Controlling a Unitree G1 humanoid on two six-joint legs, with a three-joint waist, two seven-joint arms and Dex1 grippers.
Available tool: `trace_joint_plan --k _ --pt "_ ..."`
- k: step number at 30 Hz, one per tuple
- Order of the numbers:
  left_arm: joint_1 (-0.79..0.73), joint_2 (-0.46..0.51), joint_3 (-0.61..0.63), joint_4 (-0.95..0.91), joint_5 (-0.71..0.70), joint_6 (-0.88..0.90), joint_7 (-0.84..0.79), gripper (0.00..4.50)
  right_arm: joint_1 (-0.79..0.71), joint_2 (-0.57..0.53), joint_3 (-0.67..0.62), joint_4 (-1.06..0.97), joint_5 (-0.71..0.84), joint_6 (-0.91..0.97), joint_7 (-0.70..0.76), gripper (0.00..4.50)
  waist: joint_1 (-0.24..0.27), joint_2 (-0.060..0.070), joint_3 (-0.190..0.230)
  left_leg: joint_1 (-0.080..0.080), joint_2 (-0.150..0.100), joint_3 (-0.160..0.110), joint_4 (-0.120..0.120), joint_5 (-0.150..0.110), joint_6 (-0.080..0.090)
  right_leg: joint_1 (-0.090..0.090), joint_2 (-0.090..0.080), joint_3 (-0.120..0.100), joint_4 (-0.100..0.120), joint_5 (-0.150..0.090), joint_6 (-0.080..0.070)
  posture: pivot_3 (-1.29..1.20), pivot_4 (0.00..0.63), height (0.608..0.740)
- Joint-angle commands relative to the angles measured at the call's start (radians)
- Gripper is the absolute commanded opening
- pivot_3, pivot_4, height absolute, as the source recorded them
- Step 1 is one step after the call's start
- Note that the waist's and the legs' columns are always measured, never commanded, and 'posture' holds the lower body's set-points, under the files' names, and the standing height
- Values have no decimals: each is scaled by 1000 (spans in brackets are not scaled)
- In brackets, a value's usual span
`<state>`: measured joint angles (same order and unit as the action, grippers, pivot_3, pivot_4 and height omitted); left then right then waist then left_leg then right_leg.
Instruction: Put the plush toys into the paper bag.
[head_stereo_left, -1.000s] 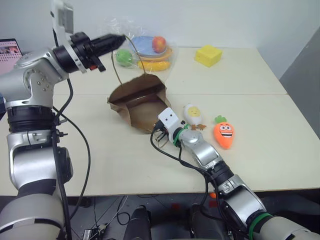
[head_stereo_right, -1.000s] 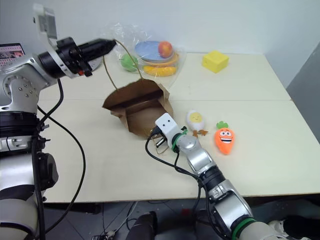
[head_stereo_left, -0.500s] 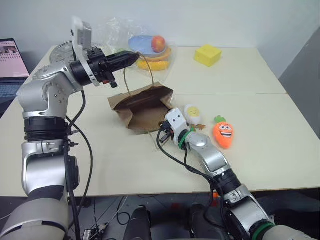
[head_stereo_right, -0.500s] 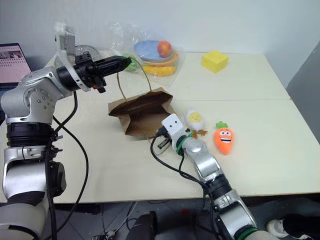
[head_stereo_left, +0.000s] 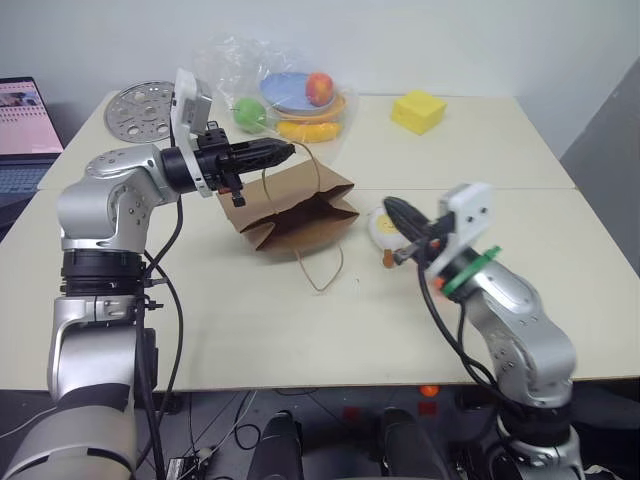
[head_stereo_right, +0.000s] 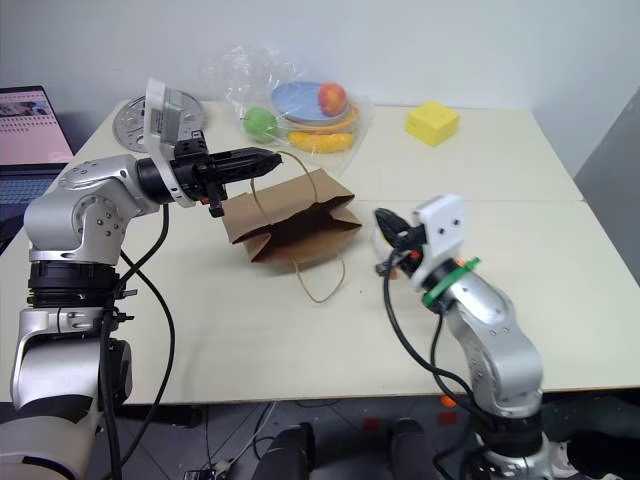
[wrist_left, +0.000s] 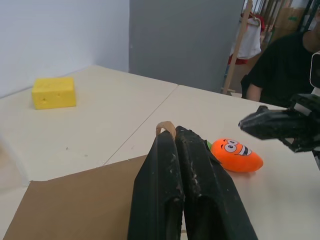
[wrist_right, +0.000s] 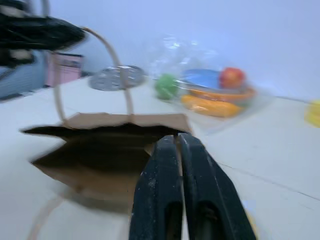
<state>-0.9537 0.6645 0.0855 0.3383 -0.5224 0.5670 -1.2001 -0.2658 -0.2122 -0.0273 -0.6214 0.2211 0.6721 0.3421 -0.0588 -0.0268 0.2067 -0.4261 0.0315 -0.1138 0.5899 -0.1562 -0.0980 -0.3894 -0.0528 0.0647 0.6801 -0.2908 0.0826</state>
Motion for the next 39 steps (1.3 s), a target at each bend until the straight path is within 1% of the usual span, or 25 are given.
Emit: trace_joint_plan --k 1,2,4,7,8,10,14,18,21,24,26,31,33,35,36,39 --pt "-33 12 13 5 5 -21 -15 0 98 -58 -40 -48 -61 19 -55 1207 3 0 0 0 0 0 0 0 0 0 0 0 0 0 0 0 150 740" --pt "-36 13 11 8 5 -22 -20 0 131 -87 -29 -45 -103 12 -73 1565 3 0 0 0 0 0 0 0 0 0 0 0 0 0 0 0 150 740" --pt "-42 14 9 15 8 -24 -28 0 175 -101 -25 -43 -118 9 -86 2269 2 0 0 0 0 1 0 0 0 0 0 0 0 0 0 0 150 740" --pt "-49 15 6 23 15 -22 -35 0 202 -86 -21 -32 -144 23 -132 3392 -2 0 0 0 0 1 0 0 0 0 0 1 0 0 0 0 150 740" --pt "-50 15 6 23 16 -21 -39 0 206 -81 -18 -30 -148 33 -142 3675 -2 0 0 0 0 2 1 0 0 0 0 2 0 0 0 0 150 740" --pt "-50 15 5 23 19 -19 -43 0 212 -77 -7 -26 -153 52 -152 4421 0 0 0 0 0 2 1 0 0 0 0 2 0 -1 1 0 150 740" --pt "-52 18 6 25 24 -17 -46 0 219 -71 18 -15 -164 91 -169 4469 2 0 0 0 0 2 1 0 0 0 0 2 0 -1 2 0 150 740" --pt "-47 31 13 15 23 -7 -49 0 233 -20 -1 12 -185 180 -238 4469 2 0 0 0 0 1 1 0 0 0 0 1 0 -1 2 0 150 740" --pt "-42 35 18 10 19 -4 -45 0 235 -46 -1 13 -203 180 -237 4469 2 0 0 0 0 1 1 0 0 0 0 2 0 0 0 0 150 740" --pt "-32 36 21 1 15 -3 -41 0 229 -67 -5 31 -206 164 -225 3868 2 0 0 0 0 2 1 0 0 0 0 1 0 -1 1 0 150 740" --pt "-31 35 21 -2 14 -1 -37 0 223 -69 -12 47 -198 154 -218 3181 2 0 0 0 0 2 1 0 0 0 0 2 0 -2 2 0 150 740" --pt "-30 35 24 -3 12 1 -34 0 188 -119 -32 82 -196 97 -178 1378 2 0 0 0 0 2 1 0 0 0 0 2 0 -2 2 0 150 740" --pt "-30 37 23 -4 11 4 -36 0 146 -145 -52 78 -150 79 -120 607 2 0 0 0 0 2 1 0 0 0 0 2 0 -2 2 0 150 740" --pt "-31 37 22 -4 11 6 -37 0 121 -165 -55 78 -119 78 -73 60 1 0 0 0 0 2 1 0 0 0 0 2 0 -2 2 0 150 740" --pt "-31 36 21 -3 12 5 -38 0 101 -180 -51 75 -94 75 -36 8 1 0 0 0 0 2 1 0 0 0 0 2 0 -2 2 0 150 740" --pt "-34 34 19 -2 14 6 -39 0 -35 -209 -28 21 61 165 107 8 -2 0 0 0 0 2 1 0 0 0 0 2 0 -2 2 0 150 740"
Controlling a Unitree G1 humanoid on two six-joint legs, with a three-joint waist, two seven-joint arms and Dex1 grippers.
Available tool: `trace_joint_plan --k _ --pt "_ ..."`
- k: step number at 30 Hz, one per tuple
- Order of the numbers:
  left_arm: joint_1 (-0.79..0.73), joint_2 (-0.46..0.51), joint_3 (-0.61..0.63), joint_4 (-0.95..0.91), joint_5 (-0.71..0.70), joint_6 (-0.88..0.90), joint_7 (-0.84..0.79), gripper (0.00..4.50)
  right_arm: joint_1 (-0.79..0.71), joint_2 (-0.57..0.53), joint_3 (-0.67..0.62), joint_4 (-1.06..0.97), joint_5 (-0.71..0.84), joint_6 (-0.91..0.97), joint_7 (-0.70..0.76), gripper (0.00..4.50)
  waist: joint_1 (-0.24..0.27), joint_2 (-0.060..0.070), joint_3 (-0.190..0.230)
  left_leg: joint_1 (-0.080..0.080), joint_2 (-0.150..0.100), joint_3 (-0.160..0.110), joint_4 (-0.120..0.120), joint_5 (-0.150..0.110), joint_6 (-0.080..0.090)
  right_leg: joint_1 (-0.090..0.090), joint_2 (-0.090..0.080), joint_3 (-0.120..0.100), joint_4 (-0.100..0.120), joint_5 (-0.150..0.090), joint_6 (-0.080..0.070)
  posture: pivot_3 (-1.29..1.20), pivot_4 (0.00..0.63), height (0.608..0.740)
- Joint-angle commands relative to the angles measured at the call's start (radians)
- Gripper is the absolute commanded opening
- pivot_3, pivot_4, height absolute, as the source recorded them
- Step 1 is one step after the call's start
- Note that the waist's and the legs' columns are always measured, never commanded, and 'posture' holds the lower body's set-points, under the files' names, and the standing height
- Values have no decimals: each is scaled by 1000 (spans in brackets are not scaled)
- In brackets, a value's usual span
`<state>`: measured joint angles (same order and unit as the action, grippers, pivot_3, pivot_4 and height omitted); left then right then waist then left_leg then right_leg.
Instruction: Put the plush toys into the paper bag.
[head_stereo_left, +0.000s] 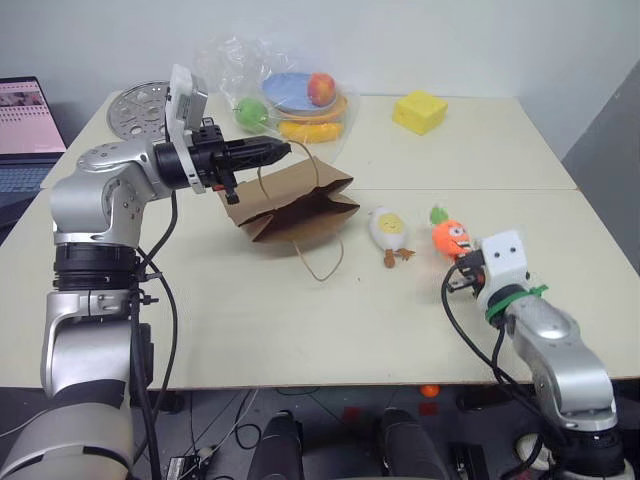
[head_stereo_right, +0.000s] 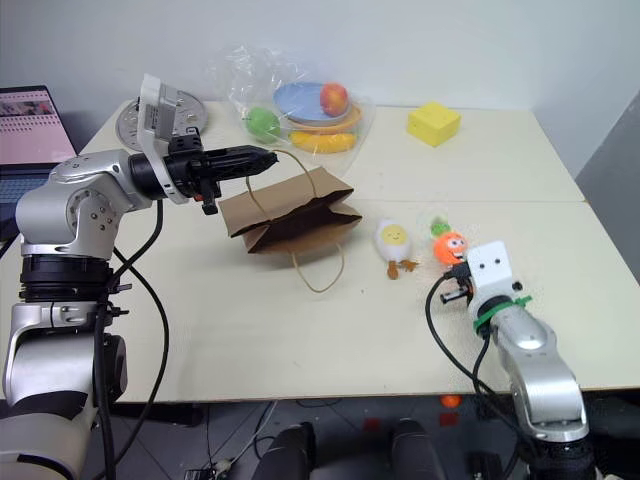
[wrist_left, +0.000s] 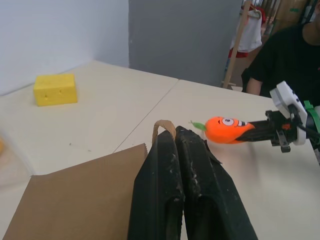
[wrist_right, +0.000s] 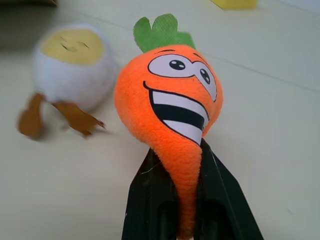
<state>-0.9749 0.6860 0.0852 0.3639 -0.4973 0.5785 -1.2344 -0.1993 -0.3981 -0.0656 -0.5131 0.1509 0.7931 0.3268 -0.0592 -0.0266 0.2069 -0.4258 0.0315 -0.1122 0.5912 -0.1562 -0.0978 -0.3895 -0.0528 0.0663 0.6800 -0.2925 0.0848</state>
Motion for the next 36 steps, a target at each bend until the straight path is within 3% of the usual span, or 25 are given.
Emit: trace_joint_plan --k 1,4,13,24,36 --pt "-14 12 18 -26 -10 -8 -5 0 -134 -31 23 -98 164 62 154 8 -3 0 0 0 0 0 0 0 0 0 0 0 0 0 0 0 150 740" --pt "-24 2 14 -22 -9 -6 -4 0 -216 -36 115 -99 196 102 192 8 -1 0 0 0 0 0 0 0 0 0 0 0 0 0 0 0 150 740" --pt "-20 -18 9 -58 -17 10 9 0 -450 170 393 178 73 31 110 8 -1 0 0 0 0 -1 0 0 0 0 0 -1 0 1 -2 0 150 740" --pt "9 -10 16 -120 -37 56 8 0 -559 273 427 472 -49 -56 57 8 0 0 0 -1 0 -1 0 0 0 0 0 -1 0 1 -2 0 150 740" --pt "25 -11 11 -179 -77 118 -6 0 -702 418 343 777 -60 -185 19 8 -7 0 0 -1 0 -2 -1 0 0 -1 0 -2 1 1 -2 0 150 740"
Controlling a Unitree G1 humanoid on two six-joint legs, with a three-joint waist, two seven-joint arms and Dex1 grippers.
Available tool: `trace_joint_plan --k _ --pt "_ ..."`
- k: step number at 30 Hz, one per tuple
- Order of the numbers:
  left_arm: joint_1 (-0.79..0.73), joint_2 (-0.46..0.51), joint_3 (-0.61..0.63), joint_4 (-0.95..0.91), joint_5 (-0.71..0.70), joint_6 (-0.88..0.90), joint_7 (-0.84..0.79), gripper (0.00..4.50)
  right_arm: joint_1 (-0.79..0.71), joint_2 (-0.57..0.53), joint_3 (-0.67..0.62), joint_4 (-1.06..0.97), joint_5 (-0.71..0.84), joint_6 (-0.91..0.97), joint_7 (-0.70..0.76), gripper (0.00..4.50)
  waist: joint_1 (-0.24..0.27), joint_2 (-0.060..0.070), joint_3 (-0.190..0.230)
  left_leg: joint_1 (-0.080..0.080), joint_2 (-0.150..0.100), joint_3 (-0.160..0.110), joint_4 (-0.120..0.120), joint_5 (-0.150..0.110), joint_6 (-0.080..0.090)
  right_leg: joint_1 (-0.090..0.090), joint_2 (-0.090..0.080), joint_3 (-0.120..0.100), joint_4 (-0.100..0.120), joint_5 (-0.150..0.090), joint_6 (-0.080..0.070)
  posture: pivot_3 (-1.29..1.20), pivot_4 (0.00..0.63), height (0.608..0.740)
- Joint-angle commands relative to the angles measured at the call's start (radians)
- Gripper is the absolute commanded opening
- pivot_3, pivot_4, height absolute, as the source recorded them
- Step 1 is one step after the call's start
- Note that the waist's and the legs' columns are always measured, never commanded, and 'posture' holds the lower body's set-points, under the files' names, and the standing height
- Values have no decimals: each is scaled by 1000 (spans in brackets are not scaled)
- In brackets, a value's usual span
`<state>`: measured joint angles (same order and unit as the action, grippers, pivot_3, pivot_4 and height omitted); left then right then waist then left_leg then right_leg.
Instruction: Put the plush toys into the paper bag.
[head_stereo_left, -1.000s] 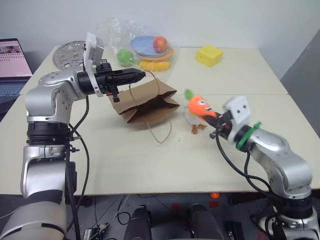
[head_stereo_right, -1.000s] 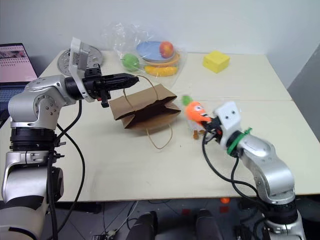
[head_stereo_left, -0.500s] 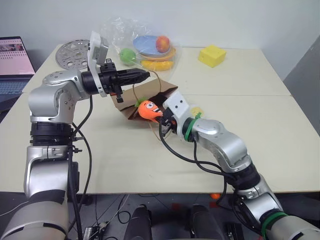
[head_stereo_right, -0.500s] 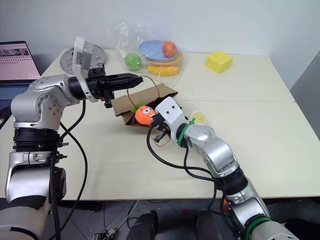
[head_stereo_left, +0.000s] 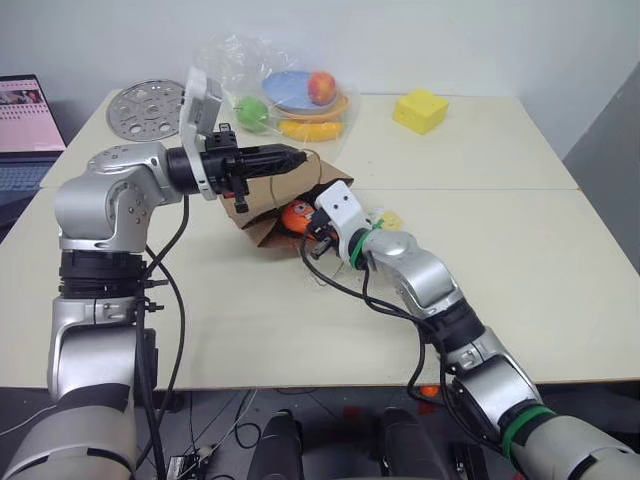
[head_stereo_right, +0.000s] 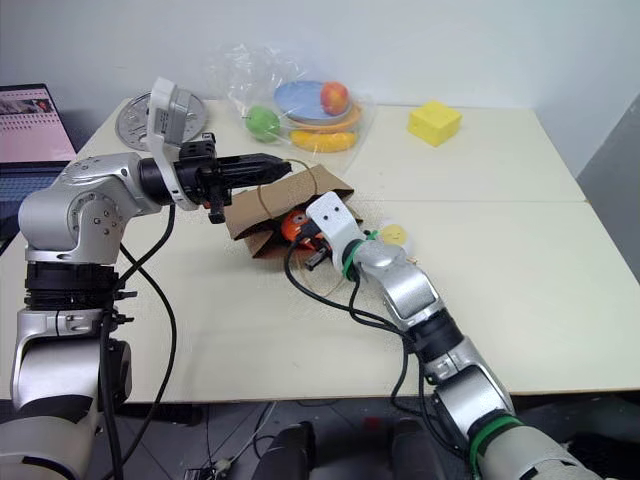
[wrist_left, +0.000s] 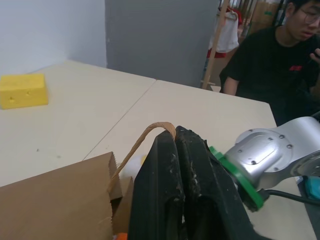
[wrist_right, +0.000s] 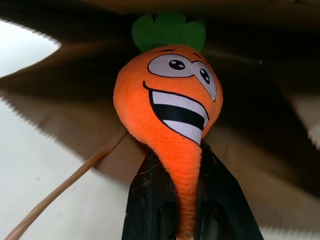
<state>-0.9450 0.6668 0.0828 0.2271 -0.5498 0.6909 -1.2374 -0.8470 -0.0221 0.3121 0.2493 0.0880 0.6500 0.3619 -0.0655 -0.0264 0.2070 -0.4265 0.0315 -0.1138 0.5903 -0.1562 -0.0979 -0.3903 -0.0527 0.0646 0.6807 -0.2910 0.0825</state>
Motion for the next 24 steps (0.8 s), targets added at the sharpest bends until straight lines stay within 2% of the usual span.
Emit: trace_joint_plan --k 1,11,14,19,24 --pt "-4 7 14 -45 -27 8 -2 0 -66 56 -40 29 3 -47 -21 8 -2 0 0 0 0 0 0 0 0 0 0 0 0 0 0 0 150 740" --pt "-22 -4 26 -57 -70 48 16 0 -83 150 -52 294 -62 -276 -95 8 -5 0 0 0 0 0 -1 0 0 0 0 0 0 0 0 0 150 740" --pt "-12 6 18 -53 -60 34 8 0 -53 152 -45 265 -59 -285 -60 934 -9 0 0 0 0 0 -1 0 0 0 0 0 0 0 0 0 150 740" --pt "-16 10 21 -38 -55 26 5 0 -10 131 -49 168 -65 -265 -38 2749 -16 0 0 0 0 -1 -2 0 0 0 0 -1 0 0 0 0 150 740" --pt "-5 19 22 -42 -51 19 3 0 115 34 -66 -187 -42 -172 6 4481 -14 0 0 0 0 -1 -2 0 0 0 0 -1 0 0 0 0 150 740"
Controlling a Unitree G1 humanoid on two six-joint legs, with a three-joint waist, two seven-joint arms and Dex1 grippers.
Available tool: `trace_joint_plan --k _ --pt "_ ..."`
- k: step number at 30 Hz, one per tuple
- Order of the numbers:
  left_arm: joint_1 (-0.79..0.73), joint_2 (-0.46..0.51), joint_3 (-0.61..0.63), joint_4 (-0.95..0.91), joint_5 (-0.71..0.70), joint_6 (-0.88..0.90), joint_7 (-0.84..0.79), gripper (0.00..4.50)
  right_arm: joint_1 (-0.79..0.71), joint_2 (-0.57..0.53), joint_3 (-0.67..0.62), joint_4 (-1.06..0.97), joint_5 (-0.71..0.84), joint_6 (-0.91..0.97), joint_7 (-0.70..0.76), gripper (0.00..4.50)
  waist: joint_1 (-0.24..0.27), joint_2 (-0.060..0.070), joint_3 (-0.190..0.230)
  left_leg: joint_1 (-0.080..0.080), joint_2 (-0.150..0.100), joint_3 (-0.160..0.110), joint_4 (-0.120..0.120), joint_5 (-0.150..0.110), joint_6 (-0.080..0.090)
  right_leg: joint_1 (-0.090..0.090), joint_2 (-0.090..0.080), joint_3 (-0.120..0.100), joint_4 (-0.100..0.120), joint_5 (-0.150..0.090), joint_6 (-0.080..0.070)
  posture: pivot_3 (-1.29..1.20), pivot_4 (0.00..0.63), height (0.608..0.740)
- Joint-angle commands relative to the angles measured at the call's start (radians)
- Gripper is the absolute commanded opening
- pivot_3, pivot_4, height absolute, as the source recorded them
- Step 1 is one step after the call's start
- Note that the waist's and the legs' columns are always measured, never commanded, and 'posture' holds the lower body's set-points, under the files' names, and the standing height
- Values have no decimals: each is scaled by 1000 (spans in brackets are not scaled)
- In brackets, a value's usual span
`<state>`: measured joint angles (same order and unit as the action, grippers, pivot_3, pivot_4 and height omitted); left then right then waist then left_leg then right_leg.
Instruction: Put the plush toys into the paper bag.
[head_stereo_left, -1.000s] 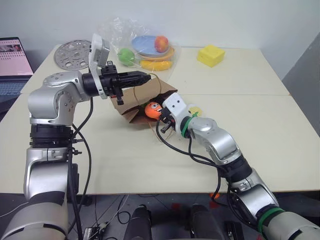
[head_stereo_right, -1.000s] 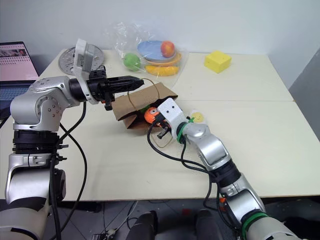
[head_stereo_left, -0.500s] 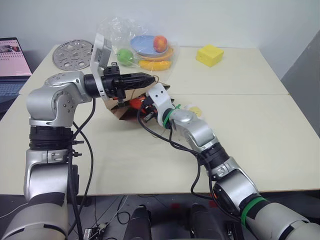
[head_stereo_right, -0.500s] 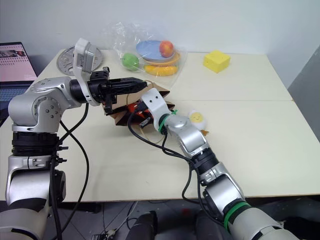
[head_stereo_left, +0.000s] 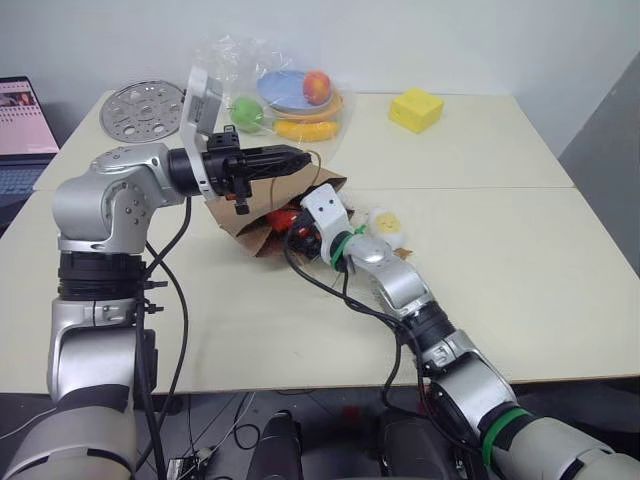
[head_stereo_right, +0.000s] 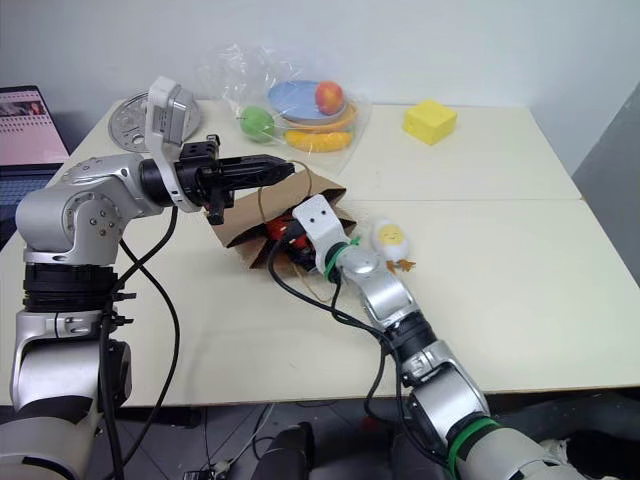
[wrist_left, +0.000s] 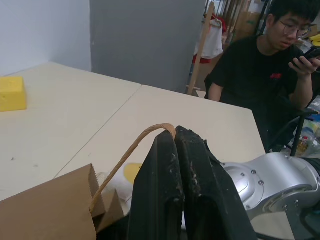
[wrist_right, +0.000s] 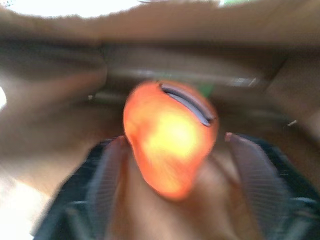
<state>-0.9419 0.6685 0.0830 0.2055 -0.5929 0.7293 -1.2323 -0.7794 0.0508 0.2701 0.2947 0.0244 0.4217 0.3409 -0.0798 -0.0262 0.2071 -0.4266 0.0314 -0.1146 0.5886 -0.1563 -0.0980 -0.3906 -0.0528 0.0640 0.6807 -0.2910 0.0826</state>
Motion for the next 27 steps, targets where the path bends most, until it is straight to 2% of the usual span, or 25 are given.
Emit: trace_joint_plan --k 1,6,10,15,18,23,27 --pt "-4 19 24 -24 -10 -17 -1 0 73 -56 -30 -303 30 90 30 4481 1 0 0 0 0 0 0 0 0 0 0 0 0 0 0 0 150 740" --pt "6 27 28 -28 -10 -18 4 0 234 -157 -101 -599 38 196 3 4481 0 0 0 0 0 0 0 0 0 0 0 0 0 0 0 0 150 740" --pt "3 30 28 -24 -10 -17 4 0 333 -215 -117 -689 2 244 -43 4481 2 0 0 0 0 0 0 0 0 0 0 0 0 0 0 0 150 740" --pt "-2 29 21 -17 -6 -21 1 0 433 -218 -86 -630 -73 251 -140 4481 -1 0 0 0 0 1 0 0 0 0 0 1 0 0 0 0 150 740" --pt "-5 31 17 -15 -4 -23 -4 0 439 -208 -63 -557 -108 217 -173 4481 -1 0 0 0 0 1 0 0 0 0 0 1 0 0 0 0 150 740" --pt "-11 32 12 -13 -2 -24 -7 0 403 -165 -104 -410 -95 118 -207 4481 -1 0 0 0 0 1 0 0 0 0 0 1 0 0 0 0 150 740" --pt "-9 32 13 -19 -4 -22 -4 0 387 -163 -124 -367 -88 63 -207 3199 -1 0 0 0 0 1 0 0 0 0 0 1 -1 0 0 0 150 740"
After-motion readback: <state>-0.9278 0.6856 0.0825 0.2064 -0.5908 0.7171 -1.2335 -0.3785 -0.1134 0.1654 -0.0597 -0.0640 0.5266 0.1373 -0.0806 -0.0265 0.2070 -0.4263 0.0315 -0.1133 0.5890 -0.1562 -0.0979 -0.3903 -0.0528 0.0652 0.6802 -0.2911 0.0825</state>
